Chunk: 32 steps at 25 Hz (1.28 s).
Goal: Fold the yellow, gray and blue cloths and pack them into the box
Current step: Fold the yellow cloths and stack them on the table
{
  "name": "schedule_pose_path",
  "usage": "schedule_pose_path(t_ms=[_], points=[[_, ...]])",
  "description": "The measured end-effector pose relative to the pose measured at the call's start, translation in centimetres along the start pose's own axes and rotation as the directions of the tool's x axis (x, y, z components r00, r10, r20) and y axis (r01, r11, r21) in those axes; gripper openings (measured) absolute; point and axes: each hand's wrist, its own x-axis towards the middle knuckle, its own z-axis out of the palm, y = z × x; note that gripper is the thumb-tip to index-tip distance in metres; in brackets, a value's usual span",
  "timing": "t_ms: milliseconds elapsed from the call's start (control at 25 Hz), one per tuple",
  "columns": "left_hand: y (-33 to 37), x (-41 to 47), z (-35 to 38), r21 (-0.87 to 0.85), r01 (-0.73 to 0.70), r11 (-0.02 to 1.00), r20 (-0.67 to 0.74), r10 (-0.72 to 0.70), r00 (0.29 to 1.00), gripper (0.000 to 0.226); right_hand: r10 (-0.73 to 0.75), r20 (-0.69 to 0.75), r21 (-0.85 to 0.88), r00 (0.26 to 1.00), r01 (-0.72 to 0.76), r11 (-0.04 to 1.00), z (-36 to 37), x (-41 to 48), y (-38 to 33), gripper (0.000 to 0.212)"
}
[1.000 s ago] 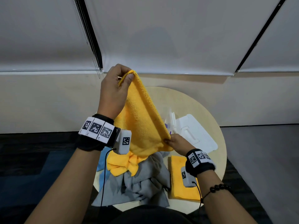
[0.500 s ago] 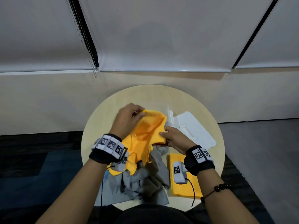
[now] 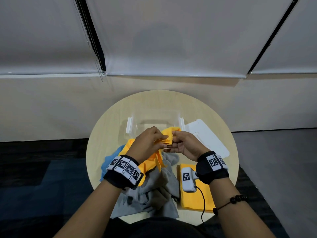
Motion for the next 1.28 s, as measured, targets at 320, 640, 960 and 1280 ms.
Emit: schedule_pose_path(t_ms=[320,640,960,1280], points=[[0.4,0.3,0.4,0.053,0.028,0.998,-0.185,-0.018,0.982,0.024,-0.043,0.03,-0.051,0.999,0.045,0.998,0.6,0.2,-0.2,0.04],[2.0,0.7,-4.2,-0.372,-0.006,0.928,-0.485,-0.188,0.854,0.015,-0.29,-0.382,-0.268,0.877,0.195,0.943,-1.6,0.7,1.8,0.037],[-0.1,0.7,-5.5,-0.588,-0.016,0.808,-0.504,-0.351,0.79,0.022,-0.357,-0.208,-0.014,0.91,0.363,0.932,0.8,1.3,-0.3,0.025],[-2.6,0.2,-4.4,-0.602,0.134,0.788,-0.473,-0.486,0.735,0.031,-0.46,-0.213,-0.089,0.862,0.452,0.888,1.5,0.5,-2.3,0.022]])
